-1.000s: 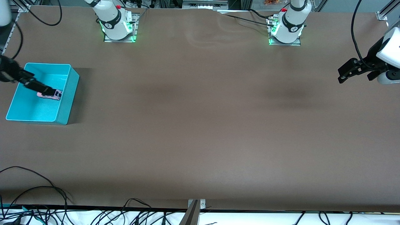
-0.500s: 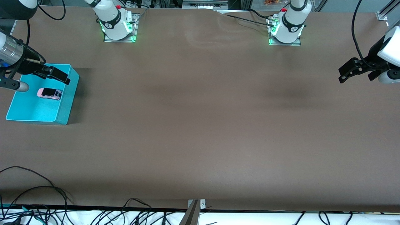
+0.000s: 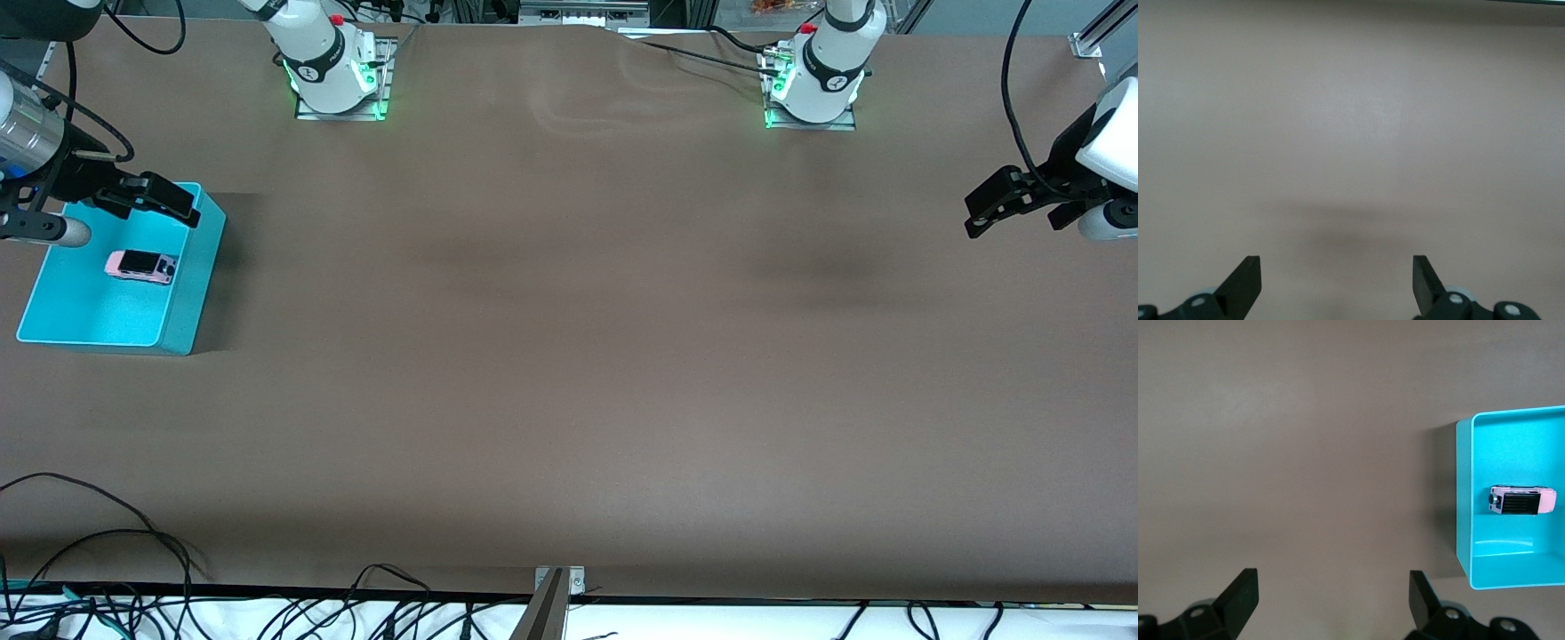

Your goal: Wind and store pink jeep toy

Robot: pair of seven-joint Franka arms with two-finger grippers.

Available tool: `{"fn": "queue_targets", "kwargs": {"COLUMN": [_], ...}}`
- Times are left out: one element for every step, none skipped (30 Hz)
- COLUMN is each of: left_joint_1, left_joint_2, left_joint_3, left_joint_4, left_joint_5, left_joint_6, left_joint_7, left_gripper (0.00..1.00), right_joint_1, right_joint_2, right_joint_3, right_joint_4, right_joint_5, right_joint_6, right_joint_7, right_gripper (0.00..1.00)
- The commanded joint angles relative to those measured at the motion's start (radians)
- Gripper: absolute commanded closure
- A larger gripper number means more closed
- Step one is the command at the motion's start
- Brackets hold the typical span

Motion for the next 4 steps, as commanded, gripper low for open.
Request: {"fn": "queue_targets", "kwargs": {"left_joint_1": [0.002,0.002,0.002,0.003], "left_joint_2": [0.011,0.013,0.013,0.013], "left_joint_3": [0.002,0.002,0.002,0.002], "left_joint_4": [0.035,0.035,0.035,0.035], "left_joint_5": [-0.031,-0.031,-0.031,-0.031], "left_joint_6": [-0.027,-0.027,-0.027,-0.027], "left_joint_7": [0.015,0.015,0.015,0.015], "left_gripper": [0.0,0.0,0.0,0.0], "right_joint_1": [-0.001,-0.001,-0.001,-0.001], "right_joint_2": [-0.02,-0.022,-0.022,-0.022], "right_joint_3": [0.004,0.004,0.004,0.004], "right_joint_4": [-0.003,-0.003,-0.001,-0.001], "right_joint_5": [-0.016,-0.016,-0.016,-0.016], "right_joint_6": [-0.017,-0.019,-0.022,-0.027], "right_joint_7": [-0.029,-0.029,-0.029,-0.029], "right_gripper": [0.0,0.0,0.0,0.0]}}
